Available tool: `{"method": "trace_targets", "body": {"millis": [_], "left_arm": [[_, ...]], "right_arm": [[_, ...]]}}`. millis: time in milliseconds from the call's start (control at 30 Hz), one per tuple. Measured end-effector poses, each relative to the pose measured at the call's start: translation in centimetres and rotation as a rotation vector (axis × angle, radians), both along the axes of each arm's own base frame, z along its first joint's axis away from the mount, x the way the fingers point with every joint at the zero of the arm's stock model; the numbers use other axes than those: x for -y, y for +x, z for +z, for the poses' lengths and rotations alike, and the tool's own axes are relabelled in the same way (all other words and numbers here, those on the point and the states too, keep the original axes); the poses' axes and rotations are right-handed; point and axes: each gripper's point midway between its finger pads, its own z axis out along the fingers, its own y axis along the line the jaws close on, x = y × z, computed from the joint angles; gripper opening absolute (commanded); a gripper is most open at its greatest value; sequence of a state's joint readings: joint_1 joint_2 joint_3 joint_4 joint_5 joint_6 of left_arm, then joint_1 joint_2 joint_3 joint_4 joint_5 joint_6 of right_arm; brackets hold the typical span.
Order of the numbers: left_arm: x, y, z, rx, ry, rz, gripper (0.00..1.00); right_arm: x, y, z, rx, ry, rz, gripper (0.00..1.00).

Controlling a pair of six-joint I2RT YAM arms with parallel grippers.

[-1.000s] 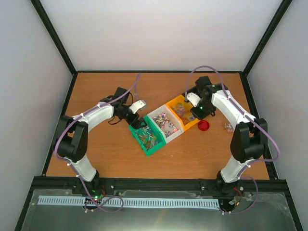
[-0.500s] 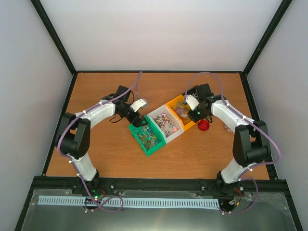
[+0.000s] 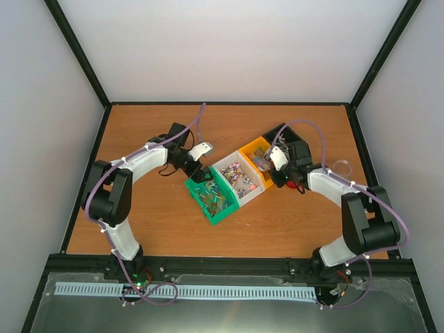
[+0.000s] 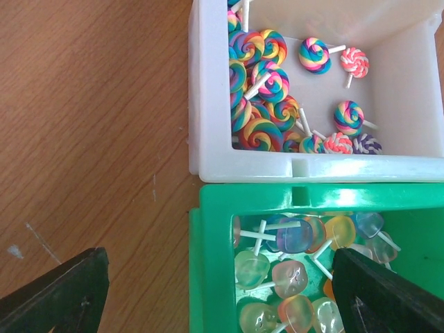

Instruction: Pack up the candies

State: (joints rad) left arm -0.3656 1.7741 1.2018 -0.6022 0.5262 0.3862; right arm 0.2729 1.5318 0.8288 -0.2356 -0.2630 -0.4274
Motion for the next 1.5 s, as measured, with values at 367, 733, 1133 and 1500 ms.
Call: {"method": "trace_targets", "body": {"millis": [367, 733, 1133, 1500], "left_arm": [[-0.3, -0.3, -0.2, -0.015, 0.02, 0.006, 0.9], [-0.4, -0.1, 0.1, -0.015, 0.029, 0.01, 0.9], [-0.4, 0.1, 0.2, -0.02, 0.033, 0.011, 0.9], [-0.2, 0.4, 0.8, -0.03, 0.036, 0.011, 0.9]], "right_arm": [[1.3, -1.6, 1.7, 0.139, 0.086, -0.009, 0.03], [3.2, -2.5, 1.7, 0.134, 0.167, -0.018, 0.03], [4.5, -2.5, 3.5, 0.215, 0.264, 0.004, 0.03], [4.7, -3.5, 5.1, 0.302, 0.349, 0.08, 0.03]]}}
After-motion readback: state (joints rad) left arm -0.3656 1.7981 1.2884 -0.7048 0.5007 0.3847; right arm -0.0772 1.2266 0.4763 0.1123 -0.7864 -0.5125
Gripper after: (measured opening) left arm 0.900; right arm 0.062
